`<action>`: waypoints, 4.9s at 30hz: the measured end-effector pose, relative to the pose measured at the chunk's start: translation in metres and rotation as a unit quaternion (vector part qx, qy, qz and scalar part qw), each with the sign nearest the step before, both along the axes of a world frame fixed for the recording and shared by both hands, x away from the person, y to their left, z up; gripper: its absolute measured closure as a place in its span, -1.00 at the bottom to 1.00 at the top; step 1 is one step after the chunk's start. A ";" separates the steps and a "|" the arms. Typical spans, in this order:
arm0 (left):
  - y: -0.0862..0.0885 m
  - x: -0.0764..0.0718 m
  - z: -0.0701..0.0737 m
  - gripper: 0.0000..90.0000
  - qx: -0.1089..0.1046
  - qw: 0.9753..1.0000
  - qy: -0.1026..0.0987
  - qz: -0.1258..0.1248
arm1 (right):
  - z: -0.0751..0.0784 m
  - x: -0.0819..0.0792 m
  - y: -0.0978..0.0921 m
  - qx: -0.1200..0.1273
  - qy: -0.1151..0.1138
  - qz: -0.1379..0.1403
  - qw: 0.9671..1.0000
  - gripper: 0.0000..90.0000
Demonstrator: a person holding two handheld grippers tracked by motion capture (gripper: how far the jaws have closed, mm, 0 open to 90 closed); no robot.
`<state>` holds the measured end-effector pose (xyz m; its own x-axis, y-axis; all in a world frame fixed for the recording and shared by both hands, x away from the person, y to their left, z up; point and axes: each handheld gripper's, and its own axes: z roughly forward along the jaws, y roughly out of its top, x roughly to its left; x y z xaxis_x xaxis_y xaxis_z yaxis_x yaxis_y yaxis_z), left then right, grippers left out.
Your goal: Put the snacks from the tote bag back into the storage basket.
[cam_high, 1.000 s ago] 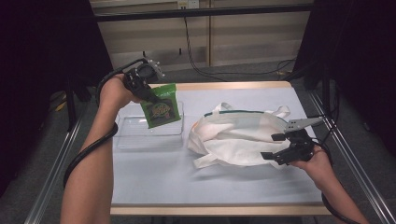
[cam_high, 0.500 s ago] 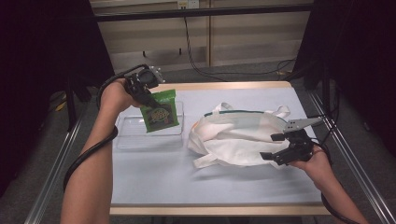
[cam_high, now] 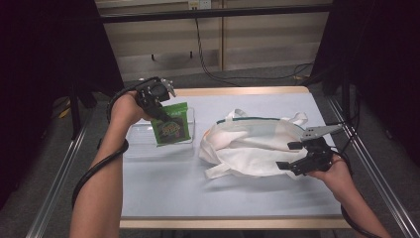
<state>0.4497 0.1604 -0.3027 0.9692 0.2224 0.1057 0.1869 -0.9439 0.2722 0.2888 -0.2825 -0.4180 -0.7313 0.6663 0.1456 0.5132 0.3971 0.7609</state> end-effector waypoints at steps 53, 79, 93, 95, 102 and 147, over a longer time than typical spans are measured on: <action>0.006 -0.003 -0.042 -0.25 -0.060 0.994 0.053 0.075 | 0.002 0.000 0.003 -0.003 -0.002 0.005 1.000 -0.80; 0.046 -0.020 -0.038 -0.70 -0.114 0.980 0.046 0.158 | 0.004 0.009 0.017 -0.001 -0.007 0.026 1.000 -0.80; 0.058 -0.034 -0.048 -0.80 -0.144 0.972 0.031 0.185 | 0.003 0.010 0.020 -0.002 -0.008 0.033 0.999 -0.80; 0.057 -0.037 -0.050 -0.82 -0.150 0.969 0.028 0.196 | 0.003 0.010 0.021 -0.001 -0.007 0.032 0.999 -0.80; 0.059 -0.043 -0.053 -0.82 -0.159 0.968 0.025 0.190 | 0.004 0.009 0.022 -0.002 -0.009 0.035 0.999 -0.81; 0.052 -0.089 -0.090 -0.83 -0.219 0.958 0.022 0.183 | 0.006 0.008 0.023 -0.003 -0.010 0.038 0.999 -0.81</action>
<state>0.3604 0.2119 -0.3927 0.8195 0.5615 -0.1144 0.5035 -0.6102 0.6117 0.2970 -0.2594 -0.4125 -0.7826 0.6093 0.1272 0.4663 0.4385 0.7683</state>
